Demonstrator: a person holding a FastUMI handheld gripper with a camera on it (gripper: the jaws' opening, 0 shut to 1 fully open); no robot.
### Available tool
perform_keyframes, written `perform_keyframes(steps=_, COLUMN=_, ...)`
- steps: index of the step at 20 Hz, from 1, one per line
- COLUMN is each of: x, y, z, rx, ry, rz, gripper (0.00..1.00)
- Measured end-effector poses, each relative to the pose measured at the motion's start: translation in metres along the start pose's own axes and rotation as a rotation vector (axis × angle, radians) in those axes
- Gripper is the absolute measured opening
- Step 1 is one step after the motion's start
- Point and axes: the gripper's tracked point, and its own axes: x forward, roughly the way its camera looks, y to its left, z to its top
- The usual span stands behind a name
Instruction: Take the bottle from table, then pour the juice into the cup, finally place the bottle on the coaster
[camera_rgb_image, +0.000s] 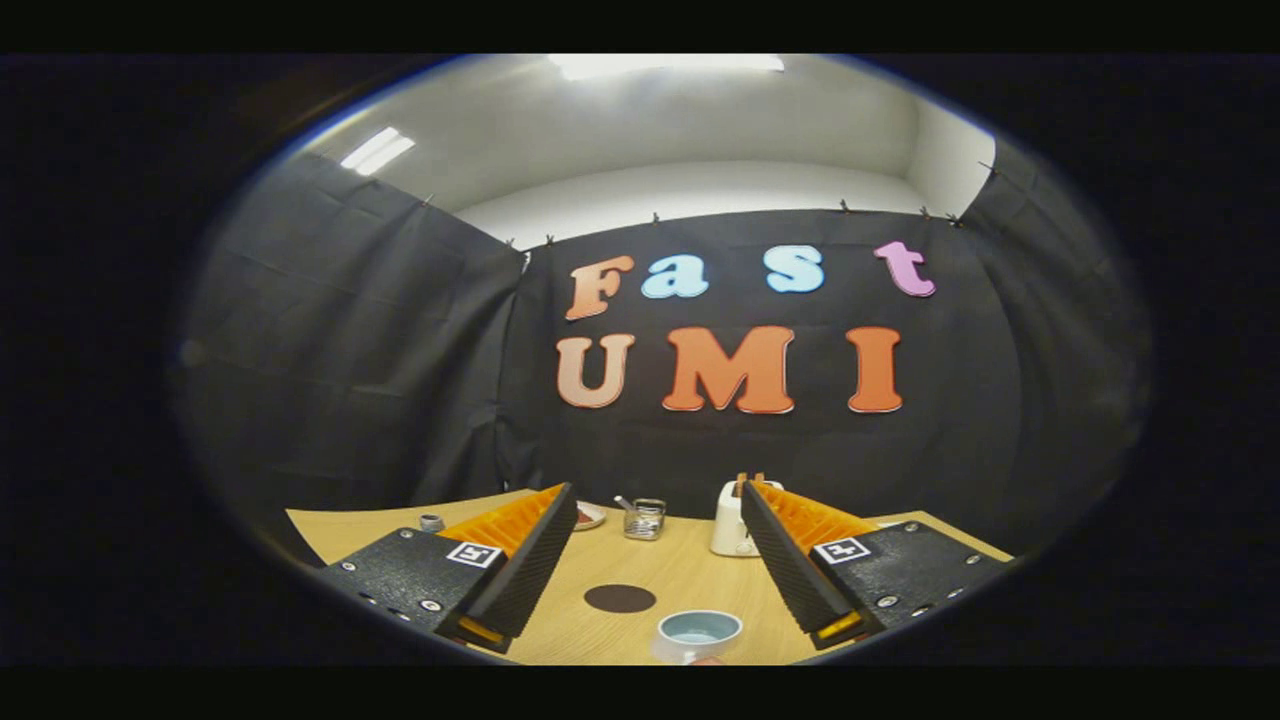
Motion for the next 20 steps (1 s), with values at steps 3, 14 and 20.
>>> perform_keyframes(steps=3, x=0.003, y=0.026, z=-0.016, rx=-0.004, ry=0.031, rz=0.048, gripper=0.97)
perform_keyframes(steps=14, x=0.006, y=0.091, z=-0.071, rx=0.092, ry=0.139, rz=0.145, gripper=0.98)
perform_keyframes(steps=20, x=0.008, y=0.128, z=-0.097, rx=0.134, ry=0.196, rz=0.191, gripper=0.97)
